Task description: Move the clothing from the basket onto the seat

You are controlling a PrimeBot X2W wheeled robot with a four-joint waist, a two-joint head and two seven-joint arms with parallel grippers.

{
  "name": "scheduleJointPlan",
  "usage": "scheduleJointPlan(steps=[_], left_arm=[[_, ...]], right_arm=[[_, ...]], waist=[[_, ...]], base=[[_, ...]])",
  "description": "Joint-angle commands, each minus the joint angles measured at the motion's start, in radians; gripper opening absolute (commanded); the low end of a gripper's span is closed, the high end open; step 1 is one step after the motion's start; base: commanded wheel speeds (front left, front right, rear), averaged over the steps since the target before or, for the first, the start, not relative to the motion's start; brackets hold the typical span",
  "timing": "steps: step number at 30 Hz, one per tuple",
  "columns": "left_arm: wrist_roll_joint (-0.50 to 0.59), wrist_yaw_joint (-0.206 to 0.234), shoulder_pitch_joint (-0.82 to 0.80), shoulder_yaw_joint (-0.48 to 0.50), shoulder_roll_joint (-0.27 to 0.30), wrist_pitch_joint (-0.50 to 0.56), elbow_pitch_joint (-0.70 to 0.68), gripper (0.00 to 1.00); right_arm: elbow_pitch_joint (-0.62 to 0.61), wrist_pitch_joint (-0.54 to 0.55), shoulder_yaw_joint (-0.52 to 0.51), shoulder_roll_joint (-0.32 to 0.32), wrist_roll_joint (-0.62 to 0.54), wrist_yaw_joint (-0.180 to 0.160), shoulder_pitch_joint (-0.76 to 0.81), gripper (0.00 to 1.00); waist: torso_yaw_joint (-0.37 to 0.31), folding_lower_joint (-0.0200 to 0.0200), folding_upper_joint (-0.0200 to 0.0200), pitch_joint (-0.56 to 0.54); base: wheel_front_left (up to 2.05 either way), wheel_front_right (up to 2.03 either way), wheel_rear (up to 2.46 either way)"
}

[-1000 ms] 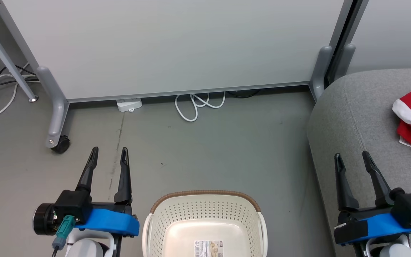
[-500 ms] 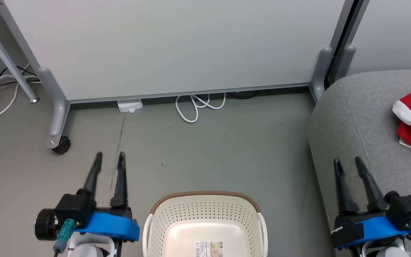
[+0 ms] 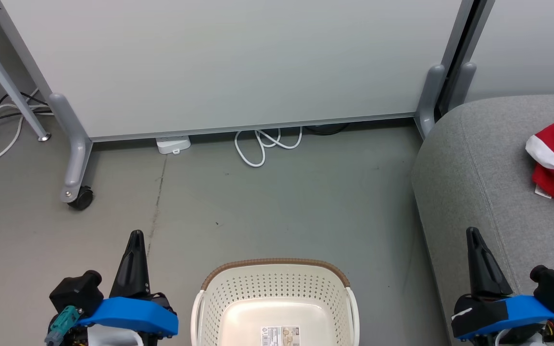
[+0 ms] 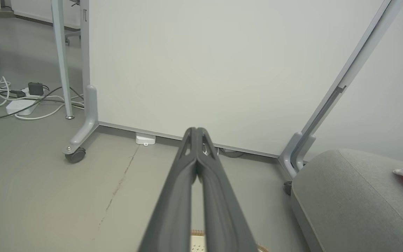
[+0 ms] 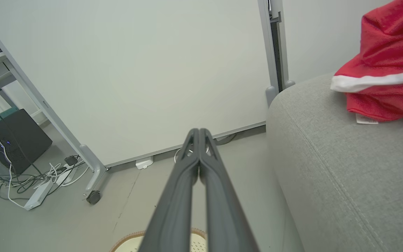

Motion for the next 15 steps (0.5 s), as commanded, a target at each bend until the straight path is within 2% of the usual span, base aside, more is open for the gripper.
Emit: scheduleJointPlan(steps=[1, 15], left_arm=[[-0.052, -0.004, -0.023, 0.009, 0.000, 0.010, -0.021, 0.00], [-0.288, -0.013, -0.027, 0.038, 0.000, 0.068, -0.031, 0.00]], right_arm=[[-0.014, 0.011, -0.005, -0.001, 0.053, 0.000, -0.017, 0.00], [-0.013, 0.070, -0.014, -0.001, 0.288, 0.000, -0.026, 0.00]], waist=[[-0.001, 0.0000, -0.0001, -0.001], [-0.009, 0.0000, -0.0001, -0.006]], base=[[0.00, 0.00, 0.00], [0.00, 0.00, 0.00]])
